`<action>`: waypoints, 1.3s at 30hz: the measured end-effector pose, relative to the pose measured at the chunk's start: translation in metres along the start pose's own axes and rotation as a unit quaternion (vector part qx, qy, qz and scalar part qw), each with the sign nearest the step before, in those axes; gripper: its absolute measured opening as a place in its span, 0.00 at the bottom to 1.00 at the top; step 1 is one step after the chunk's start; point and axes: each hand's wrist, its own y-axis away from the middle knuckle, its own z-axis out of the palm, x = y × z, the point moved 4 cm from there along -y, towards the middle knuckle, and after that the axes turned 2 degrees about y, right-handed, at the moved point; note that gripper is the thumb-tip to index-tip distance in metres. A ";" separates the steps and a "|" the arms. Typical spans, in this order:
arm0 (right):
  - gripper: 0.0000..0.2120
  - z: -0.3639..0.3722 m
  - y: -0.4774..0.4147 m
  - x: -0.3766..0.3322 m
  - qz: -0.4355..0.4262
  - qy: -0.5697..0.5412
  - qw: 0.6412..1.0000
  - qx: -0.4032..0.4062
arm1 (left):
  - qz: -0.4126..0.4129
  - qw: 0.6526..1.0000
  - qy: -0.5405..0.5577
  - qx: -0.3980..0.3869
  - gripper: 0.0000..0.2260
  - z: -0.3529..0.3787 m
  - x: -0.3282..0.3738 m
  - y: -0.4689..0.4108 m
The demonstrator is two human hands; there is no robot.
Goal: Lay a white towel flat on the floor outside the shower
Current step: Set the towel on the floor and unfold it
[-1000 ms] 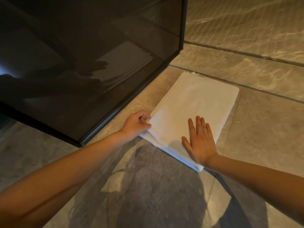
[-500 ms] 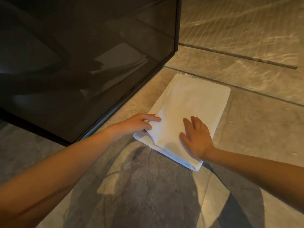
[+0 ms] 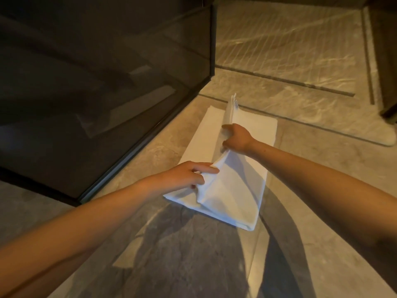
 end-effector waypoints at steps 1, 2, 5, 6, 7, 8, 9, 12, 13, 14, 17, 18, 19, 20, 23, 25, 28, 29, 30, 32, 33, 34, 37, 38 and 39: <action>0.37 -0.006 0.003 0.005 -0.008 -0.032 0.999 0.013 | -0.011 0.998 0.056 0.004 0.23 0.001 0.001 0.001; 0.38 -0.012 0.008 0.009 -0.018 -0.065 0.997 0.023 | -0.017 0.994 0.112 0.005 0.22 0.002 0.001 0.001; 0.37 -0.033 0.019 0.018 -0.062 -0.137 0.988 0.024 | -0.008 0.974 0.224 -0.020 0.22 0.010 0.009 -0.001; 0.37 -0.041 0.023 0.021 -0.073 -0.156 0.985 0.021 | -0.005 0.967 0.252 -0.030 0.21 0.013 0.012 -0.002; 0.38 -0.050 0.029 0.024 -0.081 -0.167 0.982 0.019 | -0.004 0.962 0.272 -0.038 0.21 0.018 0.017 -0.004; 0.39 -0.059 0.035 0.028 -0.087 -0.174 0.981 0.017 | -0.006 0.958 0.284 -0.045 0.21 0.023 0.022 -0.006; 0.39 -0.069 0.042 0.032 -0.091 -0.175 0.980 0.017 | -0.008 0.956 0.289 -0.053 0.21 0.030 0.027 -0.009; 0.41 -0.096 0.065 0.050 -0.098 -0.165 0.981 0.019 | -0.018 0.953 0.292 -0.074 0.21 0.055 0.043 -0.021; 0.42 -0.104 0.073 0.058 -0.096 -0.160 0.982 0.020 | -0.021 0.954 0.288 -0.081 0.20 0.065 0.049 -0.025; 0.42 -0.112 0.082 0.067 -0.092 -0.156 0.983 0.021 | -0.021 0.955 0.281 -0.089 0.20 0.075 0.055 -0.029; 0.42 -0.135 0.108 0.097 -0.079 -0.133 0.987 0.032 | -0.024 0.956 0.266 -0.125 0.20 0.110 0.071 -0.043; 0.42 -0.141 0.117 0.108 -0.072 -0.123 0.989 0.037 | -0.028 0.955 0.262 -0.136 0.20 0.123 0.075 -0.047; 0.42 -0.147 0.125 0.120 -0.063 -0.111 0.991 0.043 | -0.031 0.955 0.256 -0.145 0.20 0.136 0.080 -0.052; 0.42 -0.153 0.134 0.133 -0.051 -0.101 0.992 0.049 | -0.033 0.956 0.248 -0.153 0.20 0.149 0.084 -0.056; 0.42 -0.166 0.159 0.174 -0.014 -0.087 0.995 0.053 | -0.037 0.958 0.221 -0.178 0.21 0.189 0.093 -0.069; 0.42 -0.170 0.174 0.202 0.013 -0.074 0.996 0.055 | -0.037 0.961 0.197 -0.193 0.21 0.214 0.096 -0.080; 0.42 -0.166 0.188 0.242 0.051 -0.047 0.996 0.063 | -0.048 0.962 0.165 -0.211 0.21 0.248 0.090 -0.095; 0.42 -0.160 0.191 0.254 0.066 -0.036 0.995 0.059 | -0.058 0.964 0.153 -0.211 0.21 0.258 0.086 -0.100; 0.43 -0.153 0.194 0.265 0.082 -0.021 0.995 0.052 | -0.070 0.965 0.140 -0.211 0.22 0.267 0.080 -0.104; 0.44 -0.139 0.198 0.281 0.101 0.011 0.994 0.043 | -0.087 0.967 0.104 -0.214 0.21 0.281 0.068 -0.111; 0.44 -0.135 0.198 0.288 0.107 0.024 0.993 0.041 | -0.088 0.968 0.081 -0.221 0.21 0.285 0.064 -0.114; 0.44 -0.133 0.199 0.292 0.112 0.032 0.992 0.040 | -0.082 0.968 0.062 -0.231 0.21 0.287 0.061 -0.116; 0.37 -0.136 0.195 0.298 0.144 0.073 0.984 0.070 | 0.002 0.972 0.060 -0.227 0.19 0.277 0.065 -0.120; 0.31 -0.139 0.192 0.295 0.163 0.111 0.974 0.108 | 0.056 0.979 0.057 -0.190 0.17 0.265 0.069 -0.124; 0.27 -0.141 0.189 0.289 0.182 0.153 0.960 0.151 | 0.131 0.983 0.008 -0.126 0.15 0.249 0.073 -0.128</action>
